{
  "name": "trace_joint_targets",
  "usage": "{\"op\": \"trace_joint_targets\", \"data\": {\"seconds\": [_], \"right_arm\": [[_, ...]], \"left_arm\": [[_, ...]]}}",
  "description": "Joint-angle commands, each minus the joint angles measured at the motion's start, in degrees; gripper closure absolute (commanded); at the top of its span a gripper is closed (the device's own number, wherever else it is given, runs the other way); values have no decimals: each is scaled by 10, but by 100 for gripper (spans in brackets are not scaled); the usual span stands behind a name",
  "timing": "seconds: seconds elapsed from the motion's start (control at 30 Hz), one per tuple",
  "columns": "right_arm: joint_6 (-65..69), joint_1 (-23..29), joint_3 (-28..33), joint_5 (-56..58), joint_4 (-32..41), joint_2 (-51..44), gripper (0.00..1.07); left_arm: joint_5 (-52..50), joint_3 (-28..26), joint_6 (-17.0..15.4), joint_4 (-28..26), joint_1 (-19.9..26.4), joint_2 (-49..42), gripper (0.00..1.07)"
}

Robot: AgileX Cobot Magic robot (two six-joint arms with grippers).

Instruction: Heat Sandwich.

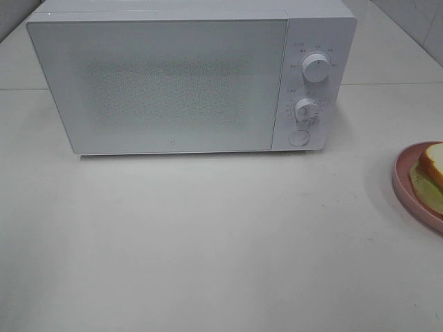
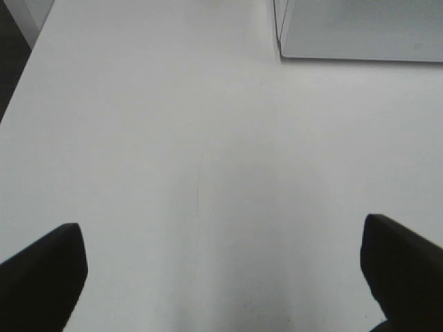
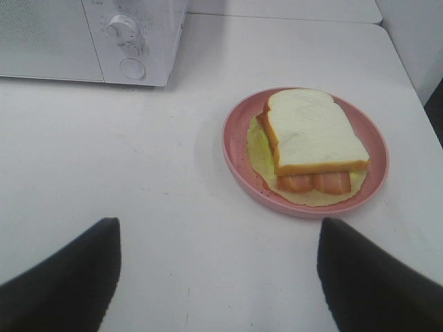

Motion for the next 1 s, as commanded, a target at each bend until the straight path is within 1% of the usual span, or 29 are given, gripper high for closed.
{"op": "trace_joint_targets", "data": {"seconds": [0.03, 0.1, 0.17, 0.23, 1.0], "right_arm": [[-5, -5, 0, -5, -1, -15, 31], [-5, -5, 0, -5, -1, -15, 31], [-5, -5, 0, -5, -1, -15, 31], [-5, -5, 0, -5, -1, -15, 31], [-4, -5, 0, -5, -1, -14, 31]], "left_arm": [[-1, 2, -2, 1, 1, -42, 5], [-1, 2, -2, 1, 1, -77, 5], [-1, 2, -2, 1, 1, -87, 5], [-1, 2, -2, 1, 1, -117, 5], [-1, 2, -1, 0, 1, -113, 5]]}}
